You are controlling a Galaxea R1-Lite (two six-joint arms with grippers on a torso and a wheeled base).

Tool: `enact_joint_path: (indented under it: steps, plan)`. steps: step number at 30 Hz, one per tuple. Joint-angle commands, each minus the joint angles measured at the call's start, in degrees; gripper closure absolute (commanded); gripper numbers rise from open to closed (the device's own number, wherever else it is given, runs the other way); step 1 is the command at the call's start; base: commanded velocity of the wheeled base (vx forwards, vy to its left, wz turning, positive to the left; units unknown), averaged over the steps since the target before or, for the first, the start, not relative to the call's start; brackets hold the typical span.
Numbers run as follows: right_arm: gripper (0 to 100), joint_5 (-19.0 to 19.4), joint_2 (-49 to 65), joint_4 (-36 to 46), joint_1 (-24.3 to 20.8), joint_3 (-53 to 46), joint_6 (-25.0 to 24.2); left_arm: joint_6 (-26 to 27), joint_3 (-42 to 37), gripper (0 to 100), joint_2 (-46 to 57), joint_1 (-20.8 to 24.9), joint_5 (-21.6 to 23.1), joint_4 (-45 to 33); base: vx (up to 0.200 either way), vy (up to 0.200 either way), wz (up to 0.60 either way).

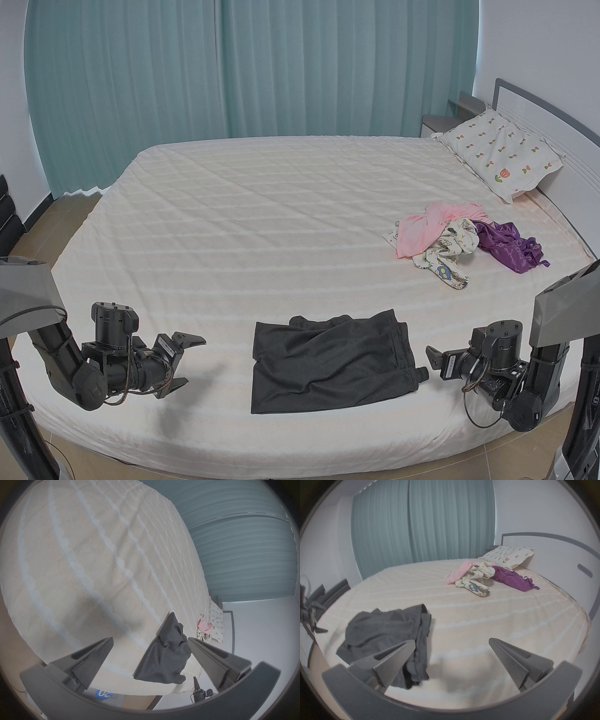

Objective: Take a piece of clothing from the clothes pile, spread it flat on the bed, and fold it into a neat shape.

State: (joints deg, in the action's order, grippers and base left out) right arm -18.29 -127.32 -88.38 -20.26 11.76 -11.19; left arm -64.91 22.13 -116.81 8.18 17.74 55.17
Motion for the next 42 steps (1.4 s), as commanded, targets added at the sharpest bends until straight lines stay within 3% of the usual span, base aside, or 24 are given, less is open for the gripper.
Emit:
enact_joint_path:
  steps: [1, 3, 4, 8, 9, 10, 14, 17, 19, 27, 35, 36, 42]
  plan:
    - [0, 2.4, 0.2, 0.8, 1.5, 3.9, -2.4, 0.0, -0.1, 0, -0.1, 0.0, 0.0, 0.0, 0.000, 0.000, 0.00]
    - [0, 6.2, -2.9, 0.8, 2.6, 7.9, -5.4, 0.0, -0.1, 0, -0.1, 0.0, 0.0, 0.0, 0.000, 0.000, 0.00]
    - [0, 6.2, -2.9, 0.8, 2.6, 7.9, -5.4, 0.0, -0.1, 0, -0.1, 0.0, 0.0, 0.0, 0.000, 0.000, 0.00]
    - [0, 15.3, -7.2, 4.1, 3.0, 16.5, -13.4, 0.1, -0.1, 0, -0.1, 0.0, 0.0, 0.0, 0.000, 0.000, 0.00]
    - [0, 15.8, -7.5, 4.4, 3.1, 17.2, -13.9, 0.1, -0.1, 0, -0.1, 0.0, 0.0, 0.0, 0.000, 0.000, 0.00]
    - [0, 18.9, -8.8, 7.0, 3.5, 21.4, -16.8, 0.1, -0.1, 0, -0.2, 0.1, 0.0, 0.0, 0.000, 0.000, 0.00]
    - [0, 23.4, -10.5, 13.2, 4.4, 28.3, -21.1, 0.1, -0.1, 0, -0.2, 0.1, 0.0, 0.0, 0.000, 0.000, 0.00]
    - [0, 28.8, -11.9, 20.0, 5.1, 36.8, -27.6, 0.2, -0.2, 0, -0.2, 0.2, 0.0, 0.0, 0.000, 0.000, 0.00]
    - [0, 29.4, -12.8, 20.8, 5.4, 39.1, -29.9, 0.3, -0.2, 0, -0.2, 0.3, -0.1, 0.0, 0.000, 0.000, 0.00]
    - [0, 34.4, -13.9, 20.5, 7.5, 39.7, -30.1, 0.3, 0.0, 0, -0.3, 0.4, -0.1, 0.0, 0.000, 0.000, 0.00]
    - [0, 35.5, -15.9, 20.8, 6.5, 42.4, -30.1, 0.3, 0.2, 0, -0.3, 0.4, -0.1, 0.0, 0.000, 0.000, 0.00]
    - [100, 35.5, -17.2, 20.9, 6.1, 43.5, -30.1, 0.3, 0.2, 0, -0.3, 0.4, -0.1, 0.0, 0.000, 0.000, 0.00]
    - [100, 35.0, -20.2, 20.7, 6.0, 46.0, -29.9, 0.2, 0.0, 0, -0.3, 0.4, -0.1, 0.0, 0.000, 0.000, 0.00]
